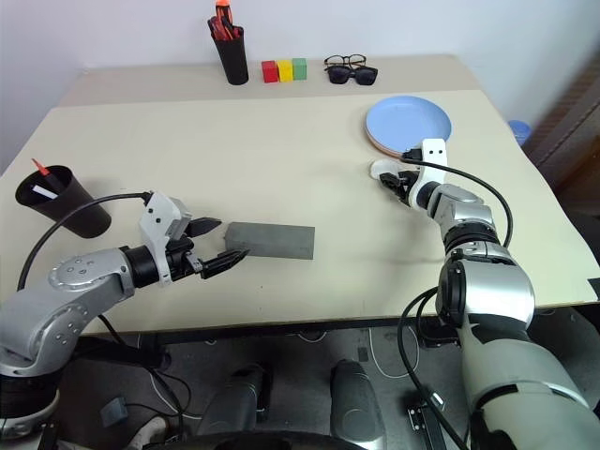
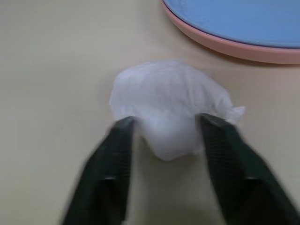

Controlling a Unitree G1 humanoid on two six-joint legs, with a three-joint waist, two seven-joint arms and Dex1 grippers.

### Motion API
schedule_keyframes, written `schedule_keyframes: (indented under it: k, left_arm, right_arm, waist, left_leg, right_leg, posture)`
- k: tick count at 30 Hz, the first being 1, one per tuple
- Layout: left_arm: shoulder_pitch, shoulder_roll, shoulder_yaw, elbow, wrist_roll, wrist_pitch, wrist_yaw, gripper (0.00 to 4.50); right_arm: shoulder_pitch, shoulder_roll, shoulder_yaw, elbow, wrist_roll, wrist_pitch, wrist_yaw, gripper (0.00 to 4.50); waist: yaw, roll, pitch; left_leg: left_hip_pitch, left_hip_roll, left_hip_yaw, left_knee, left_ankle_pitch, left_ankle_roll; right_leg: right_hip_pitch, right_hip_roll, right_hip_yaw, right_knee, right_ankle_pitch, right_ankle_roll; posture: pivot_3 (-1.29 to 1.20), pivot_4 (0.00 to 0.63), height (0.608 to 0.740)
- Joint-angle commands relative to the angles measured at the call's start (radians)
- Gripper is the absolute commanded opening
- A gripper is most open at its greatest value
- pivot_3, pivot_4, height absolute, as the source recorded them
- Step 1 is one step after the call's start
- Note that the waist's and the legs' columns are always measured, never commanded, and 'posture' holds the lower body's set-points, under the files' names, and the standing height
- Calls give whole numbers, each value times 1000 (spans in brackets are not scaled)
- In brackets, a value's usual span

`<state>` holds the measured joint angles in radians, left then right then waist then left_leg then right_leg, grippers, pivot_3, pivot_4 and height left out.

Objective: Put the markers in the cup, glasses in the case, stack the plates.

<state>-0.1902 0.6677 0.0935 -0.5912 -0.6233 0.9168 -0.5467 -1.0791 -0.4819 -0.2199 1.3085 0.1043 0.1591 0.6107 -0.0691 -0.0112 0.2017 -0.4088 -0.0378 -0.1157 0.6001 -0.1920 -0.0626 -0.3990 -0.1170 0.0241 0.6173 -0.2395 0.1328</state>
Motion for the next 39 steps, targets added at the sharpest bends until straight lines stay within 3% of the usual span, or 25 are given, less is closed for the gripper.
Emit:
schedule_keyframes:
  k: [1,8,18,29,39]
  left_arm:
    - [-8,14,12,-37,-22,15,-5,4500]
    - [-10,11,13,-35,-31,28,3,4500]
    - [-25,8,9,-8,-32,24,-11,4500]
    - [-62,12,-5,41,-14,7,-42,4500]
    - [-55,32,-3,49,-13,7,-67,4500]
  right_arm:
    - [-2,14,14,-33,-18,-41,-34,102]
    - [-8,22,14,-43,-23,-94,-71,42]
    - [-68,-7,-11,-96,15,-163,-14,42]
    - [-86,-13,5,-121,31,-113,110,42]
    - [-65,-20,43,-181,43,-7,325,42]
  waist:
    - [0,0,0]
    - [0,0,0]
    - [0,0,0]
    - [0,0,0]
    - [0,0,0]
  left_leg:
    - [0,0,0,0,0,0]
    - [0,0,0,0,0,0]
    - [0,0,0,0,0,0]
    - [0,0,0,0,0,0]
    - [0,0,0,0,0,0]
  right_leg:
    - [0,0,0,0,0,0]
    - [0,0,0,0,0,1]
    - [0,0,0,0,2,3]
    - [0,0,0,0,2,3]
    - [0,0,0,1,2,4]
  posture:
    - [0,150,740]
    - [0,150,740]
    - [0,150,740]
    - [0,150,740]
    - [0,150,740]
